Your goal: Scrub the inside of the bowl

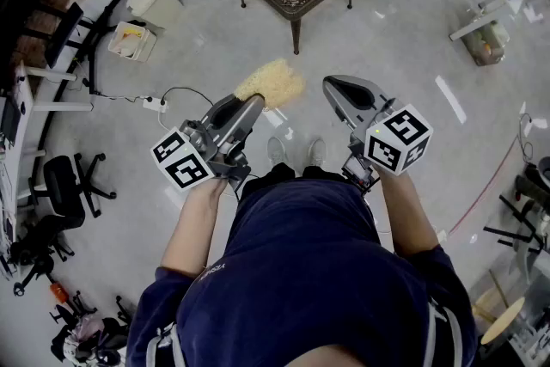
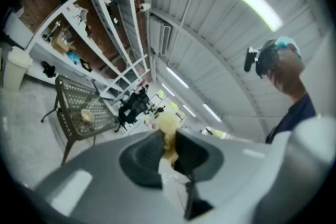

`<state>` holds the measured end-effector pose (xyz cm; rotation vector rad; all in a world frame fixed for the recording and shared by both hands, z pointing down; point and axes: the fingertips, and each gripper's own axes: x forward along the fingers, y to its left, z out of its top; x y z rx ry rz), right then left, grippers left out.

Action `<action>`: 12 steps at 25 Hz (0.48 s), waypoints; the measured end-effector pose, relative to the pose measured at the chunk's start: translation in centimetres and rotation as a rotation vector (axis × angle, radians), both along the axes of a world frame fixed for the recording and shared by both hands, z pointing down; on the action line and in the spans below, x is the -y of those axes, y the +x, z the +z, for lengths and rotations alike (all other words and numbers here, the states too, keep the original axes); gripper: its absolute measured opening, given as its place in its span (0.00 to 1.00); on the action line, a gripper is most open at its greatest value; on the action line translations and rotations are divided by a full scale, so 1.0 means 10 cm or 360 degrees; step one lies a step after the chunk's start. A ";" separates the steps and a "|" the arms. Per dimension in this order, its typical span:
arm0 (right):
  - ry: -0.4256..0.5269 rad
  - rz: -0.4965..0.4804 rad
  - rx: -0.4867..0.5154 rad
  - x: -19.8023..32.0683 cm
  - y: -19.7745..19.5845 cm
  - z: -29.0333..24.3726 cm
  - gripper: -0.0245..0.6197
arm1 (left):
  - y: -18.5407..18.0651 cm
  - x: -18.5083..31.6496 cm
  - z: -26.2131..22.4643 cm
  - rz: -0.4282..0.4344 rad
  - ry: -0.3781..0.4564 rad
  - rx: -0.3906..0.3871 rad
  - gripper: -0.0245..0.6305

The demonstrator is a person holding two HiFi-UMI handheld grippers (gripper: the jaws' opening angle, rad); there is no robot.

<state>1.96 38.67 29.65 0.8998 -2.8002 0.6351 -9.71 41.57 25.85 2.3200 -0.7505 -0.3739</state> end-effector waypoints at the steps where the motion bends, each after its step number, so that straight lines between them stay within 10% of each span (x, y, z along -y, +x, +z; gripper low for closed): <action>1: -0.0003 0.0001 0.0000 0.00 0.00 0.00 0.05 | 0.00 0.00 0.00 0.0002 -0.0001 -0.0001 0.13; 12: -0.0036 0.0084 0.0027 -0.06 -0.04 0.08 0.05 | -0.07 0.00 0.09 0.0069 -0.0007 -0.0004 0.13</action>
